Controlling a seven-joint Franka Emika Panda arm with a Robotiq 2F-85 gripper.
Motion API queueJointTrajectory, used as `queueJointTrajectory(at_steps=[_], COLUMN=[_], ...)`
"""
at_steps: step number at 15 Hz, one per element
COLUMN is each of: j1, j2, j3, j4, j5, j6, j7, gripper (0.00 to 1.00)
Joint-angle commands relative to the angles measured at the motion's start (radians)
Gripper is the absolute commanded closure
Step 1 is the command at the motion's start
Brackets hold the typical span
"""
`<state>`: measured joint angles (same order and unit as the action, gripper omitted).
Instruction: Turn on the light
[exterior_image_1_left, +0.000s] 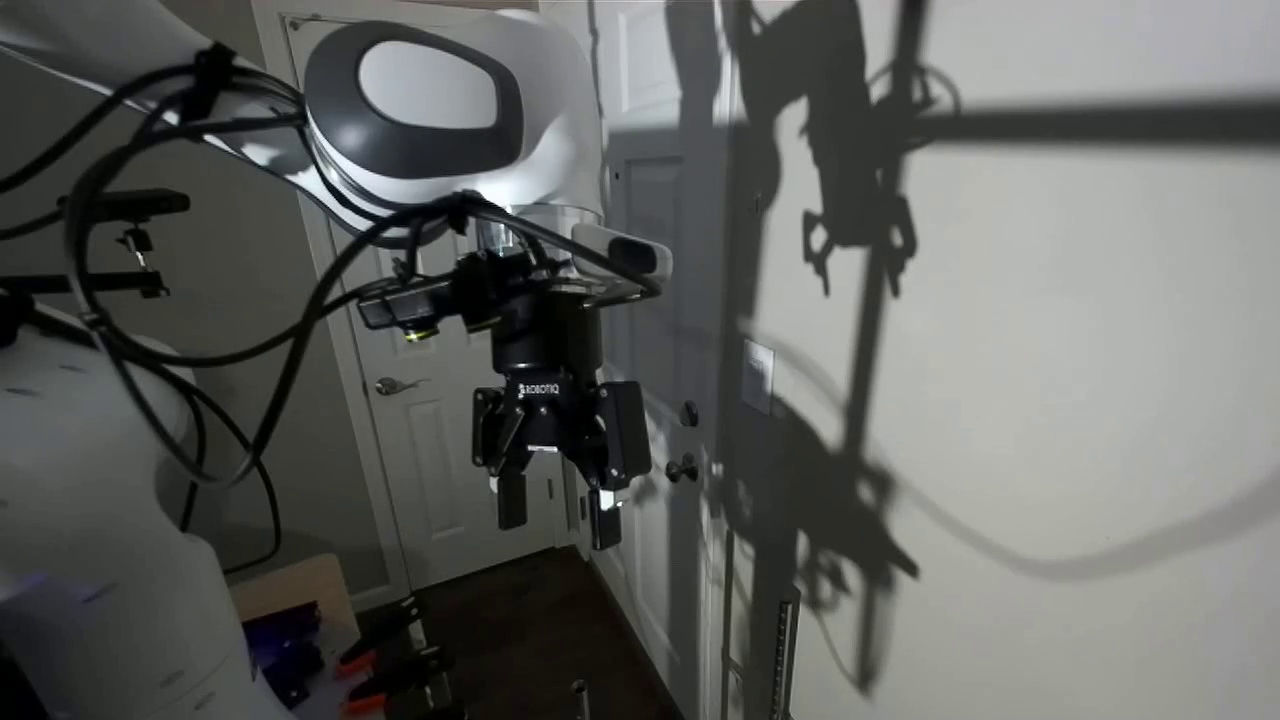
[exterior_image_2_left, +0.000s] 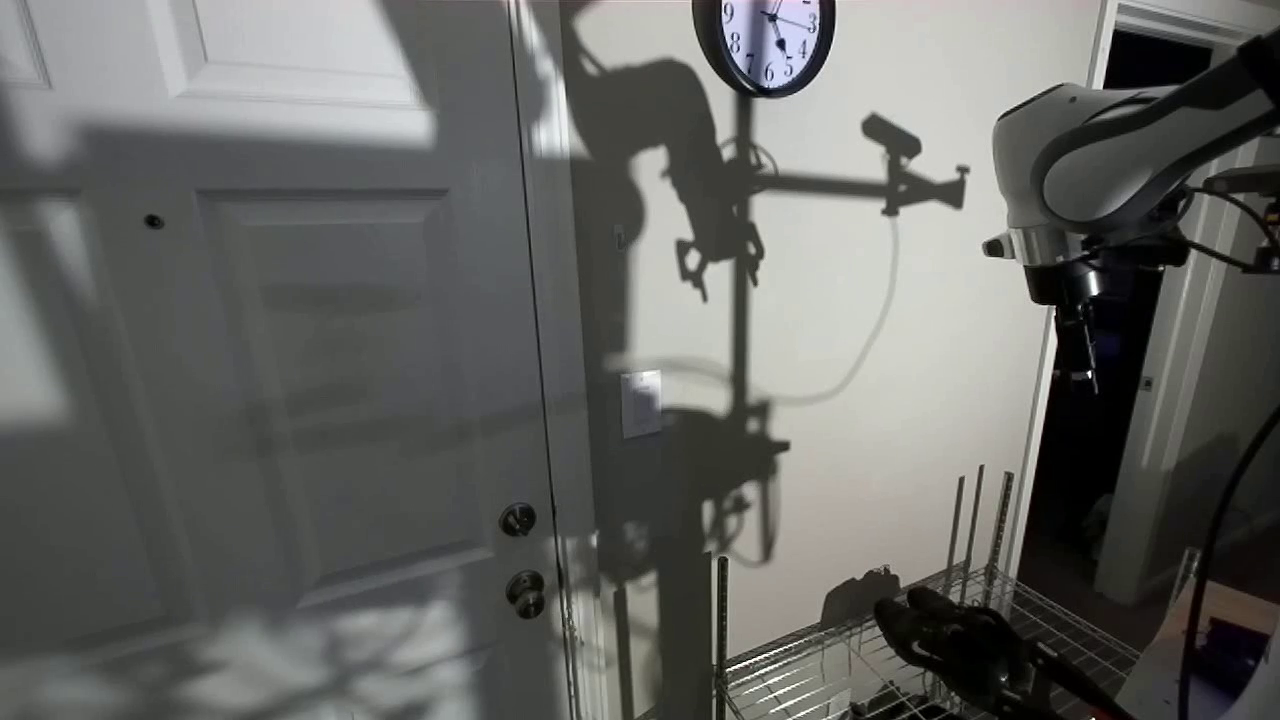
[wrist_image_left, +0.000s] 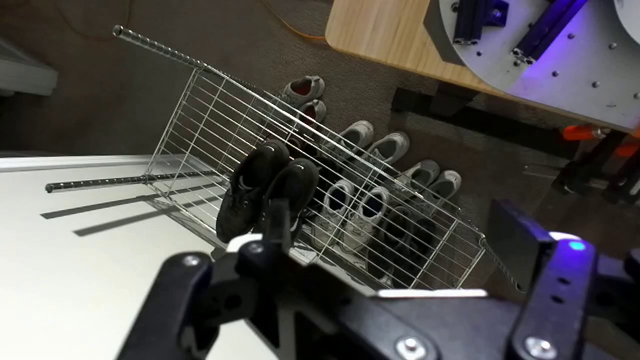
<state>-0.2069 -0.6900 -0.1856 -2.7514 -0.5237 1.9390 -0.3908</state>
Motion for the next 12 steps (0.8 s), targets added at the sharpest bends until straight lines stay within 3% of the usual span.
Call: queueJointTrajectory(at_steps=[1,2,4,9,12], j1=[0.013,0.017,0.021,0.053,0.087], j2=[-0.002,-0.001,0.006,0.042,0.085], j3=[-0.011,-0.018,-0.027,-0.045,-0.049], j4=[0.002,0.0,0.0,0.005,0.008], j5=[-0.006,-0.006,-0.005,0.002,0.01], j6=[-0.006,-0.003,0.003,0.037,0.115], j7=[0.006,-0.009,-0.017,-0.032,-0.041], gripper=[0.0,0.25,0.33,0.66,0.87])
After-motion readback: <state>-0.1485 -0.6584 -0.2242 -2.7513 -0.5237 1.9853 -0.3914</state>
